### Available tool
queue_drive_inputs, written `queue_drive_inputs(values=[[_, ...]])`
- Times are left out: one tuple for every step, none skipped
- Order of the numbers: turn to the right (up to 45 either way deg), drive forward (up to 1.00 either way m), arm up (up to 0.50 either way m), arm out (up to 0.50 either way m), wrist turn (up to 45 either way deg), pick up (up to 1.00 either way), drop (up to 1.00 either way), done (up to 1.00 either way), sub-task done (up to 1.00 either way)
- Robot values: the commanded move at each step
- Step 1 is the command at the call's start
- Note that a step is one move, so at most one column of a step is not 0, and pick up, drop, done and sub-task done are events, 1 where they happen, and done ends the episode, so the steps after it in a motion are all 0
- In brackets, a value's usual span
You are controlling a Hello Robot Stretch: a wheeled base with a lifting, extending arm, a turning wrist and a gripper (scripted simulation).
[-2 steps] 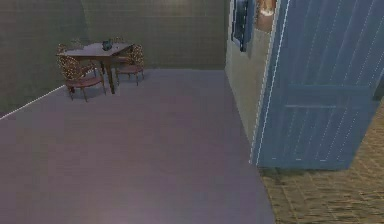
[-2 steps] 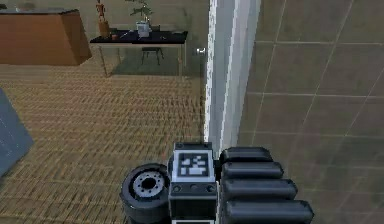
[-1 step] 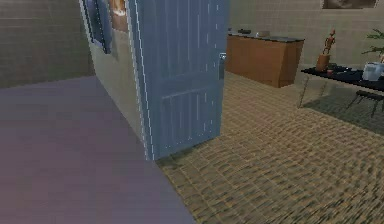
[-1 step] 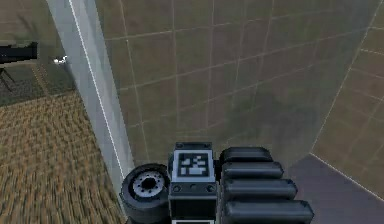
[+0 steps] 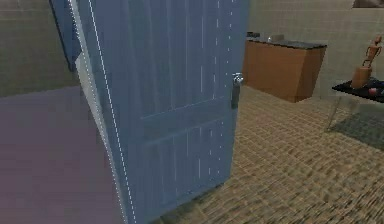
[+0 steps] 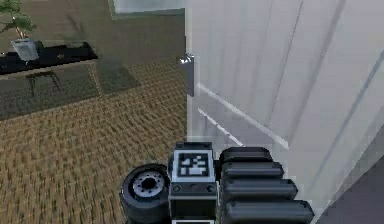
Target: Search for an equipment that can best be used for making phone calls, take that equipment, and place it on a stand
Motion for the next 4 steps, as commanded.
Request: queue_drive_inputs(values=[[36.0,0.0,0.0,0.0,0.0,0.0,0.0,0.0,0.0],[0.0,1.0,0.0,0.0,0.0,0.0,0.0,0.0,0.0],[3.0,0.0,0.0,0.0,0.0,0.0,0.0,0.0,0.0],[0.0,0.25,0.0,0.0,0.0,0.0,0.0,0.0,0.0]])
